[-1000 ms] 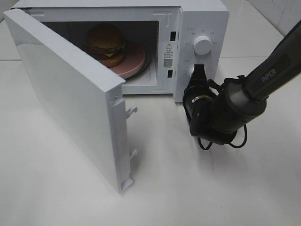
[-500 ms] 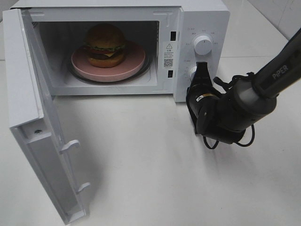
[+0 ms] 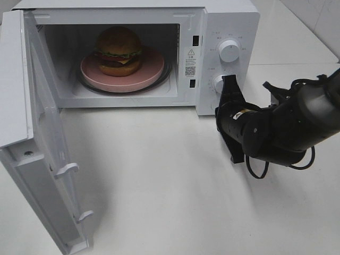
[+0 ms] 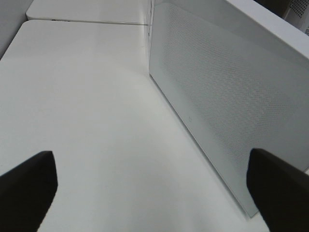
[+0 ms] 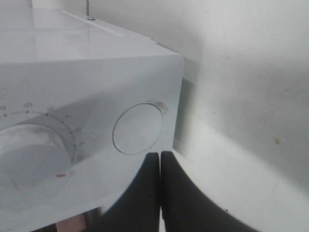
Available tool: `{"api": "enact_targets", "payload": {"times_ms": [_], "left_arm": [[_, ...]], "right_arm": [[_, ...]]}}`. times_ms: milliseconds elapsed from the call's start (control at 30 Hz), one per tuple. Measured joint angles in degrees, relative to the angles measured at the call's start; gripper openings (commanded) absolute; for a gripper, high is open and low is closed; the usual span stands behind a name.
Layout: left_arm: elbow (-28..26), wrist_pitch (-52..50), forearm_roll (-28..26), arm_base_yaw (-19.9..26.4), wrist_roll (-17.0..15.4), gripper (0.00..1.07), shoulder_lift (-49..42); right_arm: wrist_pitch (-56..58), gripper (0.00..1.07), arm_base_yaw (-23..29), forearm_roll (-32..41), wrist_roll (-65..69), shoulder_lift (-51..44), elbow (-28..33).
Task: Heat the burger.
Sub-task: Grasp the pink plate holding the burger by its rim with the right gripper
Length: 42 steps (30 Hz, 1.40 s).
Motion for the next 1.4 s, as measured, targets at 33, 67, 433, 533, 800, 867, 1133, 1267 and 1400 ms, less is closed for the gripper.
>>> {"api": "enact_targets", "payload": {"times_ms": [33, 67, 433, 533, 800, 867, 1133, 1267, 1400], "left_arm": [[0.0, 0.0, 0.0, 0.0, 0.0, 1.0, 0.0], [0.0, 0.0, 0.0, 0.0, 0.0, 1.0, 0.0], [0.0, 0.0, 0.0, 0.0, 0.0, 1.0, 0.0], [0.0, 0.0, 0.0, 0.0, 0.0, 1.0, 0.0], [0.0, 0.0, 0.0, 0.0, 0.0, 1.0, 0.0], [0.0, 0.0, 0.0, 0.0, 0.0, 1.0, 0.0], [0.0, 0.0, 0.0, 0.0, 0.0, 1.0, 0.0], [0.0, 0.0, 0.0, 0.0, 0.0, 1.0, 0.0], [0.0, 0.0, 0.0, 0.0, 0.0, 1.0, 0.0]], "right_arm": [[0.69, 0.0, 0.0, 0.0, -1.09, -0.86, 0.63], [0.69, 0.0, 0.0, 0.0, -1.09, -0.86, 0.63], [14.61, 0.01, 0.0, -4.24, -22.69, -11.69, 4.18], [20.0, 0.03, 0.0, -5.61, -29.51, -14.04, 4.24], [33.12, 0.03, 0.0, -10.31, -43.32, -19.25, 4.3], [34.43, 0.03, 0.0, -11.12, -43.89, -19.65, 4.3], [51.34, 0.04, 0.0, -22.8, -45.55, -21.72, -0.46], [59.42, 0.04, 0.0, -27.73, -46.24, -21.77, -4.58], [68.24, 0.05, 0.0, -32.43, -47.61, -21.77, -9.57]]}}
